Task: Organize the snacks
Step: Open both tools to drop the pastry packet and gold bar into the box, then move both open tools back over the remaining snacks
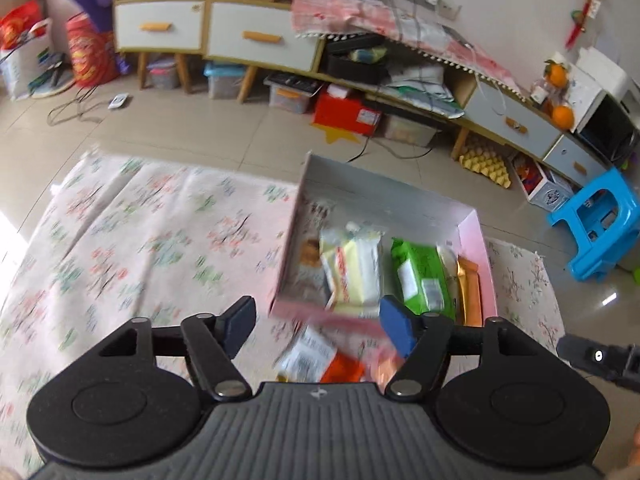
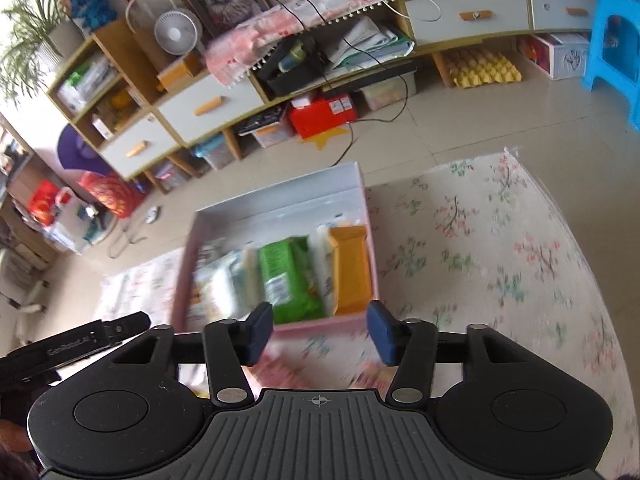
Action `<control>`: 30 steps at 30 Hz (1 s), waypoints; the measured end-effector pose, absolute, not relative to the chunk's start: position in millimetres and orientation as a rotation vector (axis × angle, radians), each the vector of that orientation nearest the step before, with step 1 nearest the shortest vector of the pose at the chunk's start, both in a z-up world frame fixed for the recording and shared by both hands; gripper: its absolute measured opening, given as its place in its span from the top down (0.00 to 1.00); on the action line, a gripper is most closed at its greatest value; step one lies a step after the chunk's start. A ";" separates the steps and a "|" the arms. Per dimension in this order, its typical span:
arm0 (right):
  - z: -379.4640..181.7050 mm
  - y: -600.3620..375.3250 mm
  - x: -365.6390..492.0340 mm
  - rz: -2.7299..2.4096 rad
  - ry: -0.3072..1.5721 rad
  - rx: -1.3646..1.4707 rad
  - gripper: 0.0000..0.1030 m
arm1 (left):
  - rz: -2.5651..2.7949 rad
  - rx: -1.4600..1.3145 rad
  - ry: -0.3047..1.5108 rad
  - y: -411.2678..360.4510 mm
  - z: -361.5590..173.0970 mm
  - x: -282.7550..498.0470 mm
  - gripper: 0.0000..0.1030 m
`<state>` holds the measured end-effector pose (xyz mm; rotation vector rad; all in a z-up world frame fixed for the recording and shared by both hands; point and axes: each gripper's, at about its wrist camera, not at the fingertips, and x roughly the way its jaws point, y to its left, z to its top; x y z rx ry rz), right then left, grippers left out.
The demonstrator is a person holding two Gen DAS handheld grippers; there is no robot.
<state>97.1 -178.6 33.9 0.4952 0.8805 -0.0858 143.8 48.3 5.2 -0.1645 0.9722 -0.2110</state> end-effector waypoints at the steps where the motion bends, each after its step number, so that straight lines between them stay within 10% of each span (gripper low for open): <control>1: 36.9 -174.4 88.6 -0.086 0.881 0.491 0.45 | -0.203 -0.162 0.989 49.3 6.4 137.1 0.35; 7: 31.0 -145.4 39.6 -0.036 0.904 0.463 0.32 | -0.211 -0.191 1.038 54.9 0.6 85.3 0.25; 30: -16.6 -115.1 25.0 0.027 1.055 0.324 0.32 | -0.178 -0.088 1.065 55.7 -42.5 67.8 0.19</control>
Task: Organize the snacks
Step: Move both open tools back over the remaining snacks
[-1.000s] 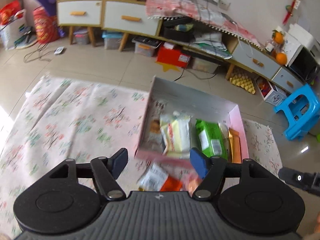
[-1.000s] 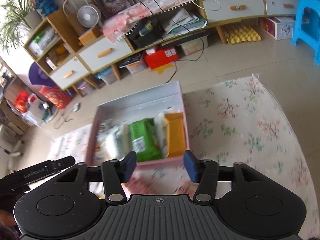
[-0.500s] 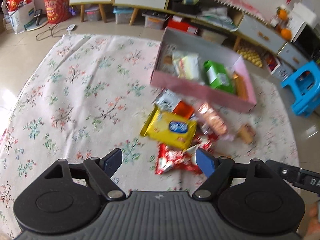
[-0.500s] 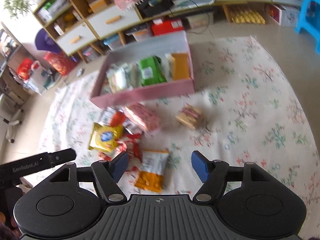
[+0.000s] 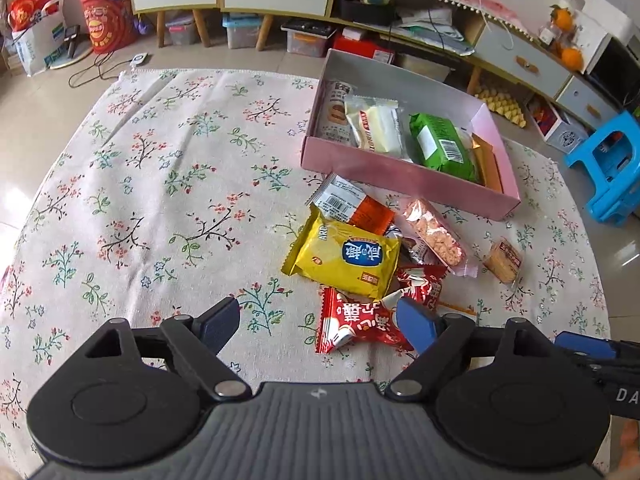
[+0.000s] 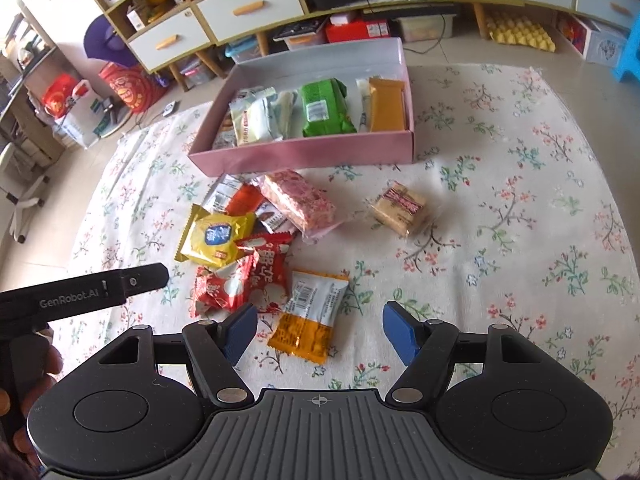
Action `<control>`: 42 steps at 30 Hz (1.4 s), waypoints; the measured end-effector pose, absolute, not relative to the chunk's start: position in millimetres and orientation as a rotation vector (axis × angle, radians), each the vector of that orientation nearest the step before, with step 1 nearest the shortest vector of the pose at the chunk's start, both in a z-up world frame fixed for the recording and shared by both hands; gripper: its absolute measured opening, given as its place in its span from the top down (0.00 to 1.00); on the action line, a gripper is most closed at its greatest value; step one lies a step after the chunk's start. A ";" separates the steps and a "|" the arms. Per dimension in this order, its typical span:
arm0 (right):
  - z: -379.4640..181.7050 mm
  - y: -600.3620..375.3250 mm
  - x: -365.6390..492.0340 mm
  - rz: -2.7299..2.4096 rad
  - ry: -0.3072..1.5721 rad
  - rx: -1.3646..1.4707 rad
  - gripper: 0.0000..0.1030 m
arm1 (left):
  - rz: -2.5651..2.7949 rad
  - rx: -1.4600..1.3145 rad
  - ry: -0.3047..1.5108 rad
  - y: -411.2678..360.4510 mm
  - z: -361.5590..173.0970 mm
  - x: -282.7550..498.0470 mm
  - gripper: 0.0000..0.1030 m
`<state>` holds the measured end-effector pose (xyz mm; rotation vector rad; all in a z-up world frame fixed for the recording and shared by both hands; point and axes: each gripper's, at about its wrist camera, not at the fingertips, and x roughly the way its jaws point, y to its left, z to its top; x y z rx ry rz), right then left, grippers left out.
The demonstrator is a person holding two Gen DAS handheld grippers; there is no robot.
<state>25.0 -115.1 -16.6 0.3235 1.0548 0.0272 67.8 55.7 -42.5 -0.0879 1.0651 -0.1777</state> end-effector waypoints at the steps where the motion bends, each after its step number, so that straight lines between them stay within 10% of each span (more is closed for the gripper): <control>1: -16.3 -115.8 25.5 0.021 1.053 0.325 0.32 | -0.175 -0.090 1.067 56.5 -42.9 68.2 0.19; 42: -21.9 -117.4 50.1 -0.009 1.043 0.281 0.32 | -0.302 -0.263 1.140 60.3 -69.9 107.4 0.17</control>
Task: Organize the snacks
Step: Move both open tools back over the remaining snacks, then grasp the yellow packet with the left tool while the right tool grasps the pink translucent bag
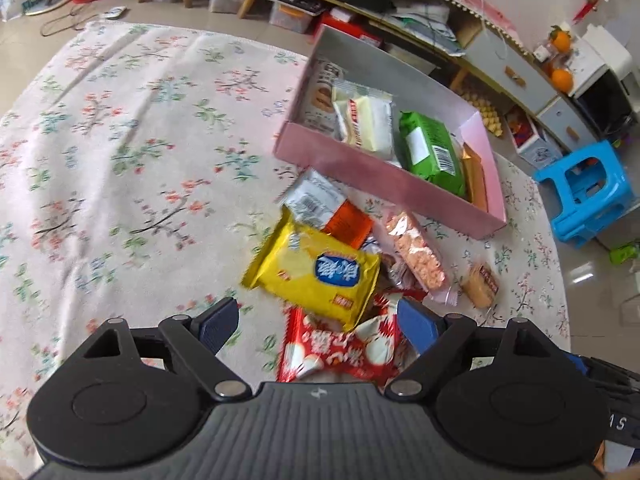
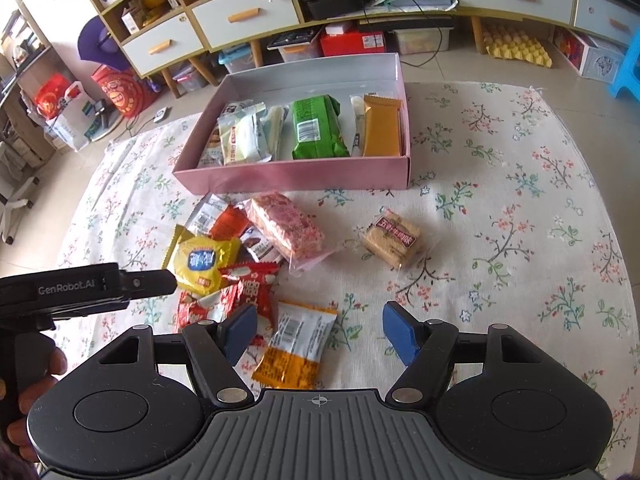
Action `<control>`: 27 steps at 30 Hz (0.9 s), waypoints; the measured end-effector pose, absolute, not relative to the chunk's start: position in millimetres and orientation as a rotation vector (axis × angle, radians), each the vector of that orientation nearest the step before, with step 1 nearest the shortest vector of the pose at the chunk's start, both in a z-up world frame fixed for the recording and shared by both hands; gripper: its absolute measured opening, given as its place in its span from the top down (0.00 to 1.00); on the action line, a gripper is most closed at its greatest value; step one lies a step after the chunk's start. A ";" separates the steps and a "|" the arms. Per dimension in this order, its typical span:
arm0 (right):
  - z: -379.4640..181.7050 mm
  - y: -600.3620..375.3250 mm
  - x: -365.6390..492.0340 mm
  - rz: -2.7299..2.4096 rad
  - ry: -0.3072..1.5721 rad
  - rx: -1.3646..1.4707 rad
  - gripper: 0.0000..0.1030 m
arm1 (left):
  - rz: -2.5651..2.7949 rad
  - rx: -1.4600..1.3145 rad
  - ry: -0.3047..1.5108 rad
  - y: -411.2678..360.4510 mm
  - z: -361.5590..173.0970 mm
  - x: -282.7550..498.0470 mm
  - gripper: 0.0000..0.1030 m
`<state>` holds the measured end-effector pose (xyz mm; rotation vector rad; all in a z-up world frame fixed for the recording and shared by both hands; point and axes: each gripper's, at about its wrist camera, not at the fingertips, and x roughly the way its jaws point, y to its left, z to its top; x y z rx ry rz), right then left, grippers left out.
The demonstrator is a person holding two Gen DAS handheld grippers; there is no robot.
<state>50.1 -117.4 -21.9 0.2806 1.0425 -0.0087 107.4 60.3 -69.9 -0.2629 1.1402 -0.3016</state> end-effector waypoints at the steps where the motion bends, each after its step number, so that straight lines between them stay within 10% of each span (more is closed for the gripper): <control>1: -22.7 -117.4 50.5 -0.010 1.045 0.280 0.32 | -0.314 -0.256 1.147 58.5 -73.7 110.0 0.16; 27: -22.7 -117.9 52.7 -0.020 1.037 0.284 0.32 | -0.265 -0.120 1.153 48.9 -94.4 121.6 0.26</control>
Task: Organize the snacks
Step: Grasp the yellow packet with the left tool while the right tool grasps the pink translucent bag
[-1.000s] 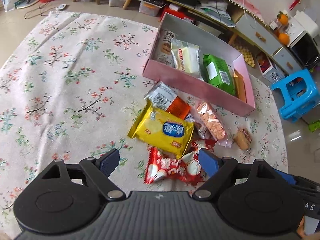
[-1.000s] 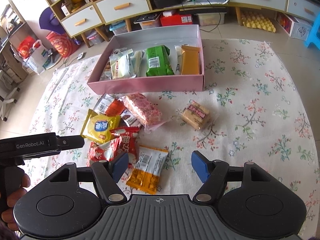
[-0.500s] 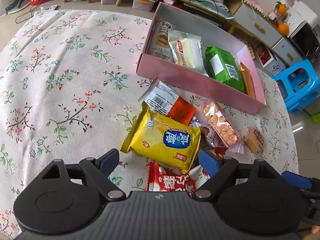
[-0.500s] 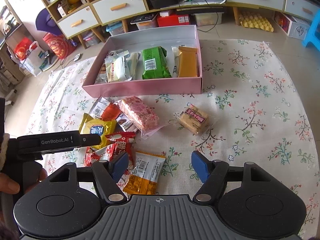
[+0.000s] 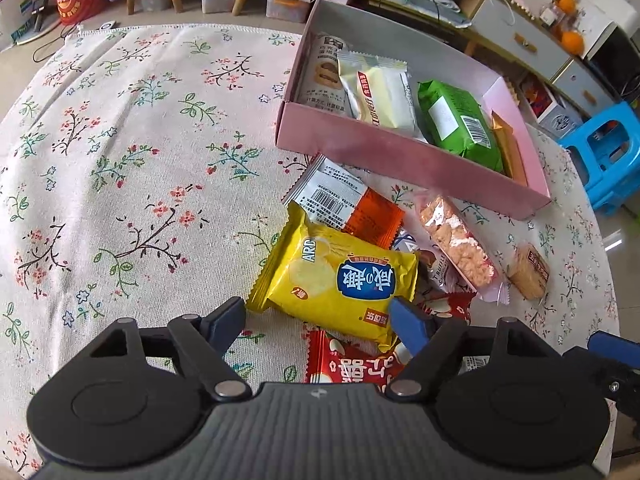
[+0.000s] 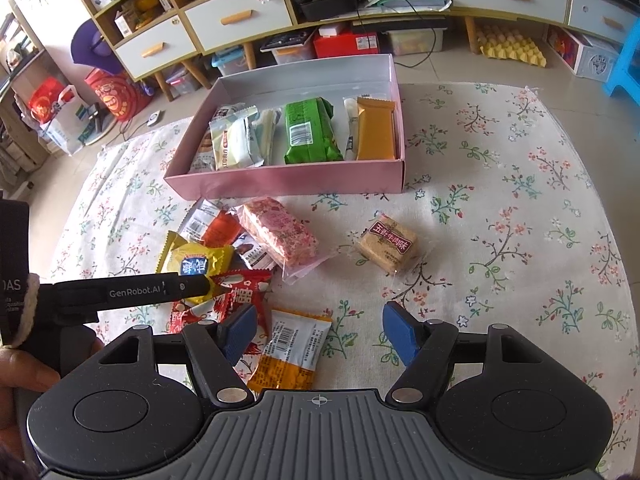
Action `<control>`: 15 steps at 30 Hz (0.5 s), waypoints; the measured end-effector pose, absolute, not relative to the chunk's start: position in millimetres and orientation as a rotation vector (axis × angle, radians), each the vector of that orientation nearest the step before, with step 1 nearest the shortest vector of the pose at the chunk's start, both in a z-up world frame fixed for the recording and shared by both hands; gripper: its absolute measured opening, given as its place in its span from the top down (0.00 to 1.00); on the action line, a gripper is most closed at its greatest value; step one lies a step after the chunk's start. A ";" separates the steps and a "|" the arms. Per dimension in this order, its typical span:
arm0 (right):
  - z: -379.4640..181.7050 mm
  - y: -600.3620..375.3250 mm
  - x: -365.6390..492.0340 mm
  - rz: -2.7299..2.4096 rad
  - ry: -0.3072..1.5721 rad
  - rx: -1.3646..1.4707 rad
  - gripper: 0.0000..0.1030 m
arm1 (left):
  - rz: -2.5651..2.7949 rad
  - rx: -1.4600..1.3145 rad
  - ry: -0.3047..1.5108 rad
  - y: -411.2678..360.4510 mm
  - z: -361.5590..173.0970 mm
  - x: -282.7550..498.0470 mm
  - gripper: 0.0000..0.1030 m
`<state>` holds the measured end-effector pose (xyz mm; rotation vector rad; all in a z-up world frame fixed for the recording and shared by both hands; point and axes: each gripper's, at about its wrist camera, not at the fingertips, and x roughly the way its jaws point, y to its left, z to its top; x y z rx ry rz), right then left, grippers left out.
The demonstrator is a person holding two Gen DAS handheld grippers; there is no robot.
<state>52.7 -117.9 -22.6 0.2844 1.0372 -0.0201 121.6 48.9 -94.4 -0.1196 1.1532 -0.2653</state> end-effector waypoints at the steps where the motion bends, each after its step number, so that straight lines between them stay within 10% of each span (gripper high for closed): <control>1: -22.5 -117.7 52.7 -0.020 1.037 0.284 0.32 | -0.266 -0.115 1.152 48.1 -94.4 121.8 0.26; 15: -21.2 -116.8 52.4 -0.014 1.033 0.285 0.32 | -0.259 -0.061 1.132 40.3 -94.3 122.1 0.23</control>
